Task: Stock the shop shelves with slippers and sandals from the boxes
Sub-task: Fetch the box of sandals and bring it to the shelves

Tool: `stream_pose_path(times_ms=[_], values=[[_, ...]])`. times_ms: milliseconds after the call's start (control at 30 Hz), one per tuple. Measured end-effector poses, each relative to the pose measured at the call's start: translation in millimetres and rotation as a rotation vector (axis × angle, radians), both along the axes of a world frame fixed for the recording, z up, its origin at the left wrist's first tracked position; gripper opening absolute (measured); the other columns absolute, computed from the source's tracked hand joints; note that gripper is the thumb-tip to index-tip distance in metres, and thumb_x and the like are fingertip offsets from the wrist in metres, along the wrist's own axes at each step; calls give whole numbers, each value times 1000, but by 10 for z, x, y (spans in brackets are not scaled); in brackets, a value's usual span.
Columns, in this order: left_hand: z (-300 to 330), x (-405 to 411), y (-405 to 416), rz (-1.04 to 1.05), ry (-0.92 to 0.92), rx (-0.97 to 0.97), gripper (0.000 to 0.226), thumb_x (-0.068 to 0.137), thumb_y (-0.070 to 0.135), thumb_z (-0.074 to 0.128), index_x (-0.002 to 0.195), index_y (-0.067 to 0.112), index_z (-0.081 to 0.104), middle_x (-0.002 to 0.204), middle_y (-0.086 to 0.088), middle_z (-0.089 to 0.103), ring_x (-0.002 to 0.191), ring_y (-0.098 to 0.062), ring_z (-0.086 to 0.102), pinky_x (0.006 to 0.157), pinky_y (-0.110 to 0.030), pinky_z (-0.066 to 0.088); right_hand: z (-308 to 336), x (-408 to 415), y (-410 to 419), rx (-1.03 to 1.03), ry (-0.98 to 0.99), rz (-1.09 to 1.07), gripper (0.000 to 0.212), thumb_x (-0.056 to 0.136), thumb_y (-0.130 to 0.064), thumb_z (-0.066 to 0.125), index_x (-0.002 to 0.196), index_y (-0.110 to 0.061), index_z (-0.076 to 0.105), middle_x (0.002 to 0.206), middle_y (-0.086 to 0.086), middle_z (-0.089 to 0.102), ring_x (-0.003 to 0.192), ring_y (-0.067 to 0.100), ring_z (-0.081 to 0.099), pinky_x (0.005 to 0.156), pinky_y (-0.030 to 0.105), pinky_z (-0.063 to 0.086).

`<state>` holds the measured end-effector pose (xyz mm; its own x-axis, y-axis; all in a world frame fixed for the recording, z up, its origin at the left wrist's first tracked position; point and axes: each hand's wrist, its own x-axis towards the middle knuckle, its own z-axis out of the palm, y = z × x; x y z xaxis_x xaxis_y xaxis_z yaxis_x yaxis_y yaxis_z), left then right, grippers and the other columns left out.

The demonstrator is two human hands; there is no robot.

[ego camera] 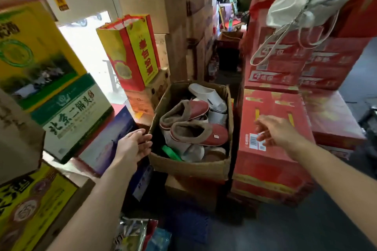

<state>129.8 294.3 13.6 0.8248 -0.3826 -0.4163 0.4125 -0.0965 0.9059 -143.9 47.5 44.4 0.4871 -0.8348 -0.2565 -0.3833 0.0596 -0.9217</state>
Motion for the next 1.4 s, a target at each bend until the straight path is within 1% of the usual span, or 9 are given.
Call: stream_pose_path(times_ms=[267,400,467,567,733,833,967,1167,1400], values=[[-384,1277,-953,12,-94,180,17,98,12,49,108,12,62,87,-6,66,75,-16,59,61,-26,49,-424,1094,-846,-7,128,-33,23,100,-27,46,106,-5,52,84,11,52,65,20,51,54,31,42],[-735,1954,-1404,-89,-132,321,18,96,11,49,99,16,66,103,-9,66,89,-22,59,69,-32,50,-871,1543,-1242,-228,458,0,25,96,-25,50,85,-3,58,76,12,55,82,32,57,62,34,38],[-912,2169,-1608,-194,-150,362,18,98,11,47,104,15,63,93,-5,62,80,-20,56,69,-32,46,-1111,1730,-1410,-198,545,6,31,96,-27,48,97,2,60,91,21,63,92,37,61,66,31,40],[-1115,2341,-1850,-329,-186,435,23,98,7,48,79,16,57,79,-1,54,72,-19,52,75,-35,45,-1390,1937,-1592,-167,652,-21,37,96,-28,46,110,6,56,110,27,63,102,39,61,80,37,49],[-1490,2539,-2043,-490,-309,530,27,96,31,55,101,6,67,90,-8,65,94,-29,61,83,-33,45,-1564,2108,-1608,-100,790,-22,39,99,-22,44,110,12,58,117,30,60,109,41,57,81,35,44],[-1714,2640,-2040,-561,-489,720,42,88,56,51,104,21,66,94,-8,68,92,-34,63,84,-43,51,-1640,2106,-1606,-65,890,4,39,93,-27,58,113,8,58,118,24,61,110,38,58,78,33,44],[-1779,2656,-2084,-535,-637,941,46,94,56,41,109,20,64,100,-14,67,94,-38,62,75,-39,46,-1727,2123,-1625,-144,951,5,31,91,-27,59,102,1,62,114,23,62,106,38,60,82,38,47],[-1752,2777,-2133,-516,-702,941,42,96,51,41,102,17,65,95,-11,65,85,-31,60,68,-37,45,-1602,2129,-1550,-262,920,0,27,92,-26,50,83,-2,60,99,22,67,93,38,63,65,31,37],[-1293,2796,-1919,-559,-842,768,36,98,39,47,79,14,64,85,-15,65,77,-30,54,67,-37,42,-1275,1937,-1340,-329,853,10,37,94,-27,47,61,-12,38,88,23,63,91,40,61,64,32,36]])
